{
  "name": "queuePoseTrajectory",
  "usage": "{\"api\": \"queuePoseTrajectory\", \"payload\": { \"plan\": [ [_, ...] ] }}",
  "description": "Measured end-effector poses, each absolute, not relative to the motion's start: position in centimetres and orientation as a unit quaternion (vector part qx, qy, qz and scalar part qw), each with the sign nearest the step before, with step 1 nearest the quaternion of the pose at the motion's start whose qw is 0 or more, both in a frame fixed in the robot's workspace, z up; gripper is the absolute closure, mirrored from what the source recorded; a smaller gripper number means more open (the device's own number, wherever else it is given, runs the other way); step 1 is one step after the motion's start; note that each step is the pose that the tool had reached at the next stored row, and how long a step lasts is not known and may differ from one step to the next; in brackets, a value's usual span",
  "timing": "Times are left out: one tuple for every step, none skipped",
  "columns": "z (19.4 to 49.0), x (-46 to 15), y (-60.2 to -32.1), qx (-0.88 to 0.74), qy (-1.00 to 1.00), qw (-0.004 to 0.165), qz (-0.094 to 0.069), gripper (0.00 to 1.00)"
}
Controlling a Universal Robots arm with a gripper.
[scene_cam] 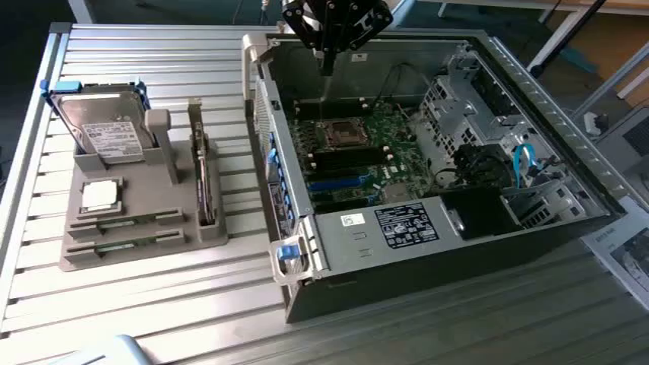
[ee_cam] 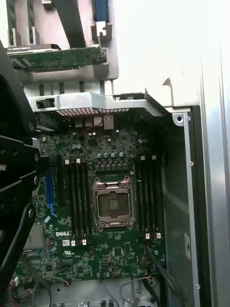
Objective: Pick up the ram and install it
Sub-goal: 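Reach for the ram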
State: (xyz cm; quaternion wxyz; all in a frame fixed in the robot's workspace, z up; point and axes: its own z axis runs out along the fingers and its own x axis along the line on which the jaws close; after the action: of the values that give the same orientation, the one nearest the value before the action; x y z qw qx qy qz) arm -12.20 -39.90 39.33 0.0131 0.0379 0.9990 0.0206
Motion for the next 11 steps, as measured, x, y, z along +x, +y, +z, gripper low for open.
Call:
{"api": "queuePoseTrajectory", "payload": {
  "plan": [
    [39.33, -12.2, -39.9, 0.038, 0.999, 0.013, 0.02, 0.9],
    [39.33, -12.2, -39.89, 0.038, 0.999, 0.013, 0.02, 0.9],
    [39.33, -12.2, -39.89, 0.038, 0.999, 0.013, 0.018, 0.9],
    [39.33, -12.2, -39.89, 0.038, 0.999, 0.013, 0.016, 0.9],
    [39.33, -12.2, -39.89, 0.038, 0.999, 0.013, 0.016, 0.9],
    [39.33, -12.2, -39.89, 0.038, 0.999, 0.013, 0.016, 0.9],
    [39.33, -12.2, -39.89, 0.038, 0.999, 0.013, 0.016, 0.9],
    [39.33, -12.2, -39.89, 0.038, 0.999, 0.013, 0.016, 0.9],
    [39.33, -12.2, -39.89, 0.038, 0.999, 0.013, 0.016, 0.9],
    [39.33, -12.2, -39.89, 0.038, 0.999, 0.013, 0.016, 0.9],
    [39.33, -12.2, -39.89, 0.038, 0.999, 0.013, 0.016, 0.9]
  ]
}}
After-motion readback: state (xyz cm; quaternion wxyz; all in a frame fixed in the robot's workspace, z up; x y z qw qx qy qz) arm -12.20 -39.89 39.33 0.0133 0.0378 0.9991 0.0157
